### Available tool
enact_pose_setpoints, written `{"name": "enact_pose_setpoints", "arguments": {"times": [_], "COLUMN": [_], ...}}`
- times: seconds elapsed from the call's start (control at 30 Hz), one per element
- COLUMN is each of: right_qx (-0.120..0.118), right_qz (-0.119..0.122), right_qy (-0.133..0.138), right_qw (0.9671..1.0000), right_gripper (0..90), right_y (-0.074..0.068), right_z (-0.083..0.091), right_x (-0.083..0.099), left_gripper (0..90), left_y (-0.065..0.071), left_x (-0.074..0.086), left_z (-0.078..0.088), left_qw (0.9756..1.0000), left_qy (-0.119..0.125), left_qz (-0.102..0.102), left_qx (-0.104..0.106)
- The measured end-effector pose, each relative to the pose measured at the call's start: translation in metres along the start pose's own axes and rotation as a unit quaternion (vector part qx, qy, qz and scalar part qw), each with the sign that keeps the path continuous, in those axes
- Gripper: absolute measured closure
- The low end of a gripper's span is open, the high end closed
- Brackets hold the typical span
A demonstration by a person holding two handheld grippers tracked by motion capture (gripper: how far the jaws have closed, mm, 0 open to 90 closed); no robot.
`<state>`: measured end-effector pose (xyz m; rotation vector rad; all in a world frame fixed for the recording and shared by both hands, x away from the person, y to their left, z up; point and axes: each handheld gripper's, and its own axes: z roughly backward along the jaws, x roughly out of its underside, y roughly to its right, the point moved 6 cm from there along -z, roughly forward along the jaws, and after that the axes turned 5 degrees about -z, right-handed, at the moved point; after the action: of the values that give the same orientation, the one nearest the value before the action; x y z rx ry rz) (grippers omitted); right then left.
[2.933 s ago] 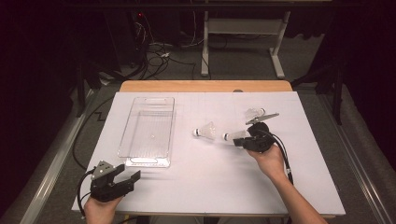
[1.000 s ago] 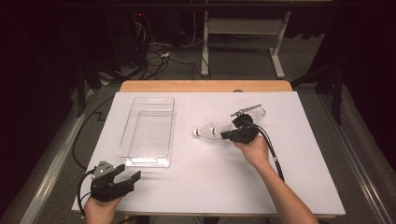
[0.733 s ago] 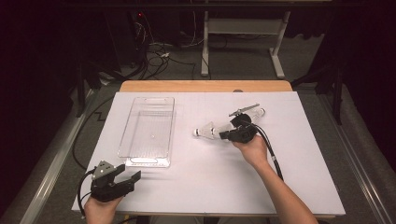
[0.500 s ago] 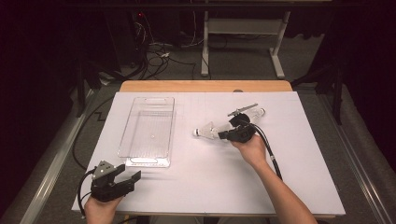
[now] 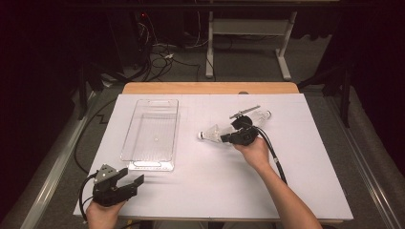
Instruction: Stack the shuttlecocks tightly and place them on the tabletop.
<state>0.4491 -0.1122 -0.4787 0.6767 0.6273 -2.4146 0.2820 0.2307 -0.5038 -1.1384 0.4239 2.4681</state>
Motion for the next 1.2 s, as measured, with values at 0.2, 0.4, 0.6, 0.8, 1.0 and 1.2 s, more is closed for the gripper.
{"name": "enact_pose_setpoints", "arguments": {"times": [0.2, 0.4, 0.6, 0.8, 1.0, 1.2], "right_qx": [-0.001, -0.003, -0.005, -0.007, -0.009, -0.01], "right_qz": [0.003, 0.004, 0.009, 0.013, 0.015, 0.015], "right_qy": [-0.003, -0.003, -0.004, -0.006, -0.007, -0.007], "right_qw": [1.0, 1.0, 0.9999, 0.9999, 0.9998, 0.9998], "right_gripper": [90.0, 90.0, 90.0, 90.0, 90.0, 90.0], "right_y": [-0.001, -0.003, -0.006, -0.009, -0.011, -0.012], "right_z": [-0.002, -0.003, -0.005, -0.007, -0.009, -0.011], "right_x": [0.0, -0.001, -0.003, -0.004, -0.005, -0.006], "left_gripper": [31.4, 31.4, 31.3, 31.4, 31.4, 31.4], "left_y": [0.0, 0.0, 0.0, 0.0, 0.0, 0.0], "left_x": [0.0, 0.0, 0.0, 0.0, 0.0, 0.0], "left_z": [0.0, 0.001, 0.001, 0.001, 0.001, 0.0], "left_qw": [1.0, 1.0, 1.0, 1.0, 1.0, 1.0], "left_qy": [0.0, -0.001, 0.0, 0.001, 0.001, 0.001], "left_qz": [0.0, -0.001, -0.002, 0.0, 0.001, 0.0], "left_qx": [0.0, 0.0, -0.001, 0.0, 0.001, 0.0]}}
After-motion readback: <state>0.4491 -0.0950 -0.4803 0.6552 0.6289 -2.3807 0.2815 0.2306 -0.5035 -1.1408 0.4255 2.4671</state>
